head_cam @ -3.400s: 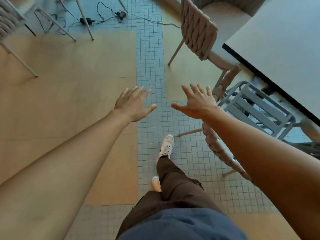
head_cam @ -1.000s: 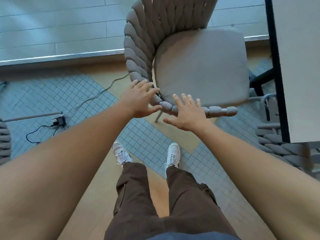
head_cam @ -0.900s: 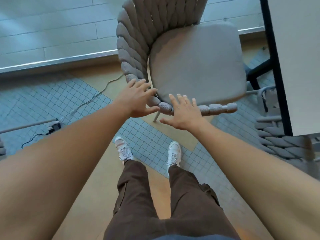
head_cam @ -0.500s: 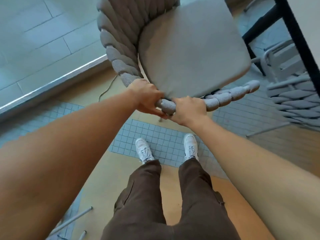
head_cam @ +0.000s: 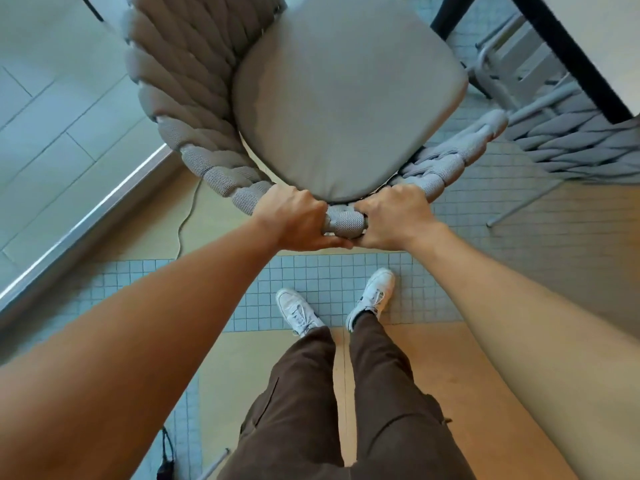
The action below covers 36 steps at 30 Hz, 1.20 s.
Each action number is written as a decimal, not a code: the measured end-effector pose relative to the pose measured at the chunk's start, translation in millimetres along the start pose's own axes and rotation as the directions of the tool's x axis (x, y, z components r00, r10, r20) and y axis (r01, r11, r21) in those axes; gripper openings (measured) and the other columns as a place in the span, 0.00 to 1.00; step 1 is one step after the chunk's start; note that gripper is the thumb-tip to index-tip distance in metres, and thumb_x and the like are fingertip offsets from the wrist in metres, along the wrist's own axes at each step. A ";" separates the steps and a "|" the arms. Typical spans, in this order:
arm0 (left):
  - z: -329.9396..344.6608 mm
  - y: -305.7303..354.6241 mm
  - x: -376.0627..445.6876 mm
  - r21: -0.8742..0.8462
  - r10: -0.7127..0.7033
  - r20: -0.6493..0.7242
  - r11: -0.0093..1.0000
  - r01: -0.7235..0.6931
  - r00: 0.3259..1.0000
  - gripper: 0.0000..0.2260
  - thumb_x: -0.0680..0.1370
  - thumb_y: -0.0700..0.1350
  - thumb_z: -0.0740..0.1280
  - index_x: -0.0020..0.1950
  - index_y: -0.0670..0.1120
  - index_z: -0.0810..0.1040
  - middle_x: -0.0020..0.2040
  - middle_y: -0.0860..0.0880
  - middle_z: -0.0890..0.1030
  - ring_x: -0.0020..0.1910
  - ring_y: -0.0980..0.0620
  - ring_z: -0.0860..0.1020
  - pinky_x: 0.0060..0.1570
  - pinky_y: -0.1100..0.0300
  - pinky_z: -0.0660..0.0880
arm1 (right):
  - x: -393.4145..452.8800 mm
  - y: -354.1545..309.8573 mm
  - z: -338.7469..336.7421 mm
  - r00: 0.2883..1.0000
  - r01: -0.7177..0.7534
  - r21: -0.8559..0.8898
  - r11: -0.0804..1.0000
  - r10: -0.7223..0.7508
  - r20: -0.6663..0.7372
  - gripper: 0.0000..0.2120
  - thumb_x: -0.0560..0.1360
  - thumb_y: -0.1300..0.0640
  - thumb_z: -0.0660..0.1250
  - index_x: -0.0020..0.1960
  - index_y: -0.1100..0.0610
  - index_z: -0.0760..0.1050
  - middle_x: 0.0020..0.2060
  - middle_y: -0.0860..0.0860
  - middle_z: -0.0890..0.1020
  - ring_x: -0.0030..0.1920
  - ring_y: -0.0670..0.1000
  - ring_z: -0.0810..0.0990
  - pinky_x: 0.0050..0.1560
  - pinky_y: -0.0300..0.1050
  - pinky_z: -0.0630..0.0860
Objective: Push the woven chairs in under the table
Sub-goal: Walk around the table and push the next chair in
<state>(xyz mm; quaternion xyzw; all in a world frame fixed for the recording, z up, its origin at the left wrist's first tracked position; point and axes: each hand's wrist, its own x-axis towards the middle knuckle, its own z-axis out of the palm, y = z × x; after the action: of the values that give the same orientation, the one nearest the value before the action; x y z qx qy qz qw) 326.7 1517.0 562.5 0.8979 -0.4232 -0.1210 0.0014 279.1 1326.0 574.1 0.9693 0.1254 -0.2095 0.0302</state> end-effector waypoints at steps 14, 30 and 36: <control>-3.2 -19.9 41.8 0.002 0.040 -0.029 0.999 -0.040 0.999 0.38 0.67 0.82 0.49 0.39 0.50 0.78 0.32 0.52 0.81 0.28 0.46 0.78 0.30 0.57 0.72 | 27.8 32.4 -9.2 1.000 -0.002 0.030 1.000 0.002 0.003 0.29 0.64 0.23 0.64 0.48 0.47 0.80 0.42 0.47 0.85 0.44 0.56 0.83 0.40 0.47 0.64; -34.5 -193.4 20.6 0.089 0.444 0.159 0.883 -0.461 0.882 0.30 0.73 0.73 0.63 0.67 0.56 0.74 0.58 0.54 0.82 0.52 0.48 0.81 0.53 0.53 0.78 | 35.8 -71.3 -29.3 0.979 -0.201 0.290 0.936 0.202 0.026 0.36 0.66 0.33 0.66 0.69 0.52 0.73 0.58 0.49 0.82 0.60 0.55 0.79 0.63 0.54 0.69; -30.9 -224.5 30.8 0.176 0.441 0.166 0.867 -0.467 0.882 0.28 0.69 0.75 0.61 0.59 0.57 0.77 0.48 0.56 0.85 0.44 0.49 0.83 0.39 0.58 0.74 | 94.2 -151.3 -42.3 0.908 -0.373 0.383 0.845 0.417 -0.033 0.32 0.70 0.37 0.69 0.67 0.54 0.71 0.55 0.52 0.83 0.55 0.58 0.81 0.56 0.53 0.73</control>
<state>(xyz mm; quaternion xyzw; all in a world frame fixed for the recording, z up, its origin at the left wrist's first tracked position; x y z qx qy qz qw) 522.9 1634.6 562.3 0.7592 -0.6323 -0.1255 -0.0905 340.2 1498.7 572.7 0.9728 -0.1170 -0.1622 -0.1169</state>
